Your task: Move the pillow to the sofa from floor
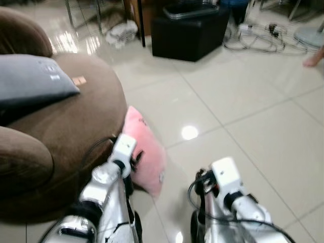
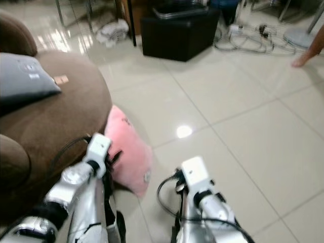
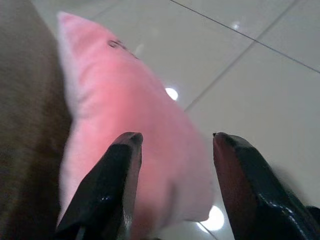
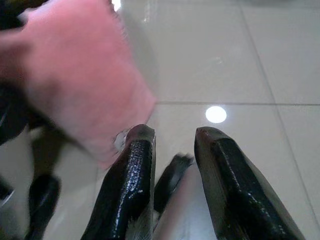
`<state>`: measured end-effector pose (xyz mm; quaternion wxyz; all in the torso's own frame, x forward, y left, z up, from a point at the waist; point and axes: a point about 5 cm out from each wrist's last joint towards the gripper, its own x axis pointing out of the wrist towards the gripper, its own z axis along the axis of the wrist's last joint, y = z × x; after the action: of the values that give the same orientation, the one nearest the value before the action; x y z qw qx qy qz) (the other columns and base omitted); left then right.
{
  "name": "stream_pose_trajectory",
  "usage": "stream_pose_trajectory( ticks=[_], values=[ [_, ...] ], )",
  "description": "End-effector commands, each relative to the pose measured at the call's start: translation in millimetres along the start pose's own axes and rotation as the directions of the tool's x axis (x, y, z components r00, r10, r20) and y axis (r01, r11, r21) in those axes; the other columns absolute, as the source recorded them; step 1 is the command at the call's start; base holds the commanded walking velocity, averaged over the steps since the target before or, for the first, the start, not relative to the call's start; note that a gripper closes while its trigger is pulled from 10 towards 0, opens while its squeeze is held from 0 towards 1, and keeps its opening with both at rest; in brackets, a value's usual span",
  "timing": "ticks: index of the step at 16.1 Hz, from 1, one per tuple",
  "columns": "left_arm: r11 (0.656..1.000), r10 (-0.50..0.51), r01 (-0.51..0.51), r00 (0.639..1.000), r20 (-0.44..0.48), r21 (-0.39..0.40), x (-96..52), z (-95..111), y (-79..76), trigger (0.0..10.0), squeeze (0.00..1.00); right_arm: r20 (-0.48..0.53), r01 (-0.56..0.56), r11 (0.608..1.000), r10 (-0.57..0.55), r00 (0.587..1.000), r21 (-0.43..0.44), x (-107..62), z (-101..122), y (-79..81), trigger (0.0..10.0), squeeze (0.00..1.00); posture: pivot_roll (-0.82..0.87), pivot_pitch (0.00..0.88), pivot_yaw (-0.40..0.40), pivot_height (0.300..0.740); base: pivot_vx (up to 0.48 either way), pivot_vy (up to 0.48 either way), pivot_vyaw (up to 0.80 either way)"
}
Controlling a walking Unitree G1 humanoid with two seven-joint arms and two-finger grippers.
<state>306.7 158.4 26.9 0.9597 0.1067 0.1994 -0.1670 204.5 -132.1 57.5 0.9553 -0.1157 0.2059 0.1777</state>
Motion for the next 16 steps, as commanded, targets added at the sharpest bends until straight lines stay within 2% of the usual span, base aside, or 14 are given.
stream_pose_trajectory(
  ticks=[1,2,4,10,12,13,14,15,16],
  values=[
    [0.999,0.044,-0.044,0.999,-0.003,0.020,-0.1,-0.5,6.9,10.0,1.00,0.023,-0.009,1.000,0.010,1.000,-0.022,-1.5,7.1,-0.4,10.0,0.00,-0.07,0.227,0.049,0.506,0.000,0.000,0.00],
    [0.987,0.150,-0.148,0.989,-0.015,0.061,0.2,-1.3,22.8,10.0,1.00,0.061,-0.056,0.998,0.057,0.997,-0.025,-2.7,18.0,4.8,10.0,0.00,-0.08,0.265,0.058,0.506,0.000,0.000,0.00],
    [0.984,0.171,-0.169,0.985,-0.036,0.061,0.3,-3.1,28.0,10.0,1.00,0.060,-0.072,0.996,0.075,0.995,-0.053,-3.0,20.5,8.1,10.0,0.00,-0.08,0.287,0.061,0.506,0.000,0.000,0.00],
    [0.974,0.222,-0.217,0.972,-0.080,0.068,2.7,-2.8,36.8,10.0,1.00,0.070,-0.058,0.996,0.062,0.996,-0.061,-5.8,26.3,3.0,10.0,0.00,-0.09,0.341,0.064,0.506,0.000,0.000,0.00],
    [0.971,0.228,-0.219,0.968,-0.106,0.093,3.0,-3.7,38.8,10.0,1.00,0.073,-0.064,0.995,0.070,0.995,-0.072,-7.6,28.3,1.9,10.0,0.00,-0.09,0.348,0.065,0.506,0.000,0.000,0.00],
    [0.972,0.226,-0.214,0.967,-0.122,0.101,3.1,-5.8,38.1,10.0,0.94,0.074,-0.070,0.994,0.076,0.994,-0.079,-8.5,28.8,1.9,10.0,0.00,-0.09,0.347,0.063,0.506,0.000,0.000,0.00],
    [0.973,0.219,-0.206,0.967,-0.131,0.109,3.6,-6.4,37.0,4.8,0.15,0.073,-0.073,0.994,0.079,0.994,-0.082,-8.7,29.0,1.5,10.0,0.00,-0.09,0.348,0.063,0.506,0.000,0.000,0.00],
    [0.975,0.210,-0.196,0.968,-0.135,0.108,4.2,-6.3,35.8,0.0,0.00,0.072,-0.074,0.994,0.080,0.994,-0.084,-8.9,29.2,1.1,10.0,0.00,-0.09,0.351,0.065,0.506,0.000,0.000,0.00],
    [0.977,0.199,-0.186,0.970,-0.138,0.105,5.3,-5.5,34.1,0.0,0.00,0.070,-0.074,0.993,0.081,0.994,-0.087,-9.0,29.6,-0.1,10.0,0.00,-0.09,0.353,0.066,0.506,0.000,0.000,0.00]
  ],
)
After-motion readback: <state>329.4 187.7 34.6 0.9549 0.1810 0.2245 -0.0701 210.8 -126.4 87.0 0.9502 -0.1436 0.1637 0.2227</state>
